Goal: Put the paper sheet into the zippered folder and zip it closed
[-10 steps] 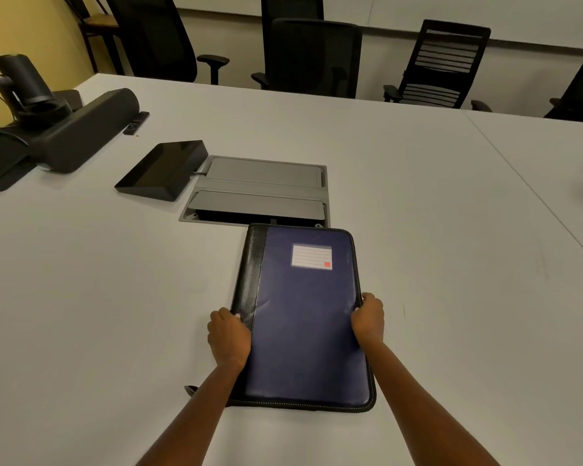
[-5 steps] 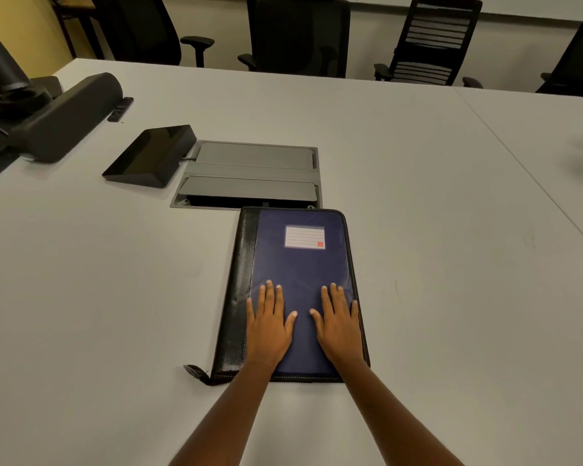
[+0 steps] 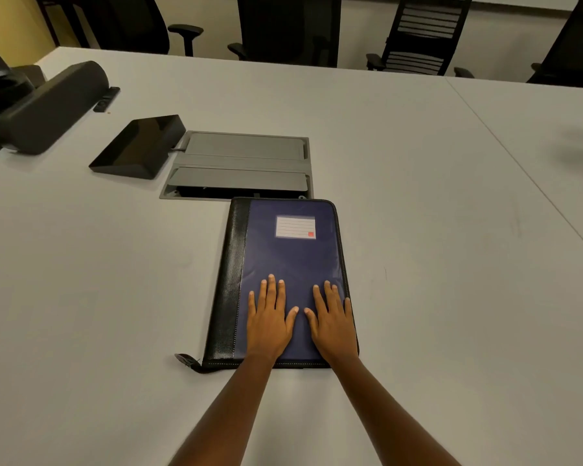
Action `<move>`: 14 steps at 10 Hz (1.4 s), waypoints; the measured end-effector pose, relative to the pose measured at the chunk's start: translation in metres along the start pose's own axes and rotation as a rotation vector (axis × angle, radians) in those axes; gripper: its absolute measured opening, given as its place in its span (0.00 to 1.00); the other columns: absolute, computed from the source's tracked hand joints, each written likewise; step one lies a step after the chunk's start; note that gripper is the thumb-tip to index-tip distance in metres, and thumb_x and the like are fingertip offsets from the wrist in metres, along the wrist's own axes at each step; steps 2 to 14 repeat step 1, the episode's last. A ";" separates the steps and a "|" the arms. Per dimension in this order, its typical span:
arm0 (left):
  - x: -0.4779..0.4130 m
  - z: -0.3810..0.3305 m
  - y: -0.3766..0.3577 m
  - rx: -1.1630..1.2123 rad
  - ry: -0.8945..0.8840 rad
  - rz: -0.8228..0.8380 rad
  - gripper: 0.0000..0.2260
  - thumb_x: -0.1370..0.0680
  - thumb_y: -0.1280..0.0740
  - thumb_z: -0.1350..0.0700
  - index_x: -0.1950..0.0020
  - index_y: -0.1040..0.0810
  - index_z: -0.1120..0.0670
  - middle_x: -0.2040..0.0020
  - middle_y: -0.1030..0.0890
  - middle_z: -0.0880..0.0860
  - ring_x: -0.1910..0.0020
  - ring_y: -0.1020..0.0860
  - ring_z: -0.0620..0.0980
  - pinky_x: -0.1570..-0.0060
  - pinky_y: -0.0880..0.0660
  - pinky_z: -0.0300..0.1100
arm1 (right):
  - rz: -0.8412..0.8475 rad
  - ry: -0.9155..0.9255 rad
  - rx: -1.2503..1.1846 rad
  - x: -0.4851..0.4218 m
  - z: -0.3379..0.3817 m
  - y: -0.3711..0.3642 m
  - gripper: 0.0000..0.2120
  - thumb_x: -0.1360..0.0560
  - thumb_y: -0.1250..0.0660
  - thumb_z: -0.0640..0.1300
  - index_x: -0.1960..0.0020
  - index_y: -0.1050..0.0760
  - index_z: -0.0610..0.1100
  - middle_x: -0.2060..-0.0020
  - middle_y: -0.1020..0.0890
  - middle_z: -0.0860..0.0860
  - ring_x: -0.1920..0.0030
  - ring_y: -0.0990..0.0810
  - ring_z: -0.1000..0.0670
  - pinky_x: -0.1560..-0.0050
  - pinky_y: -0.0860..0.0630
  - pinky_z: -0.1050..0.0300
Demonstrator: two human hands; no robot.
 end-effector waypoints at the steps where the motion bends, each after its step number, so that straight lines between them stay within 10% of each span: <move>1: 0.000 -0.001 0.007 -0.012 -0.003 -0.018 0.29 0.19 0.54 0.42 0.24 0.62 0.55 0.22 0.59 0.57 0.23 0.59 0.55 0.25 0.60 0.51 | 0.018 0.000 0.043 -0.002 -0.003 0.003 0.44 0.35 0.77 0.66 0.25 0.56 0.47 0.24 0.52 0.45 0.24 0.54 0.45 0.25 0.56 0.49; 14: 0.000 -0.001 0.007 -0.012 -0.003 -0.018 0.29 0.19 0.54 0.42 0.24 0.62 0.55 0.22 0.59 0.57 0.23 0.59 0.55 0.25 0.60 0.51 | 0.018 0.000 0.043 -0.002 -0.003 0.003 0.44 0.35 0.77 0.66 0.25 0.56 0.47 0.24 0.52 0.45 0.24 0.54 0.45 0.25 0.56 0.49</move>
Point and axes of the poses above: each hand's wrist, its own x-axis away from the middle knuckle, its own y-axis out of the back of the hand, z = x × y, the point moved 10 cm from there along -x, towards the middle knuckle
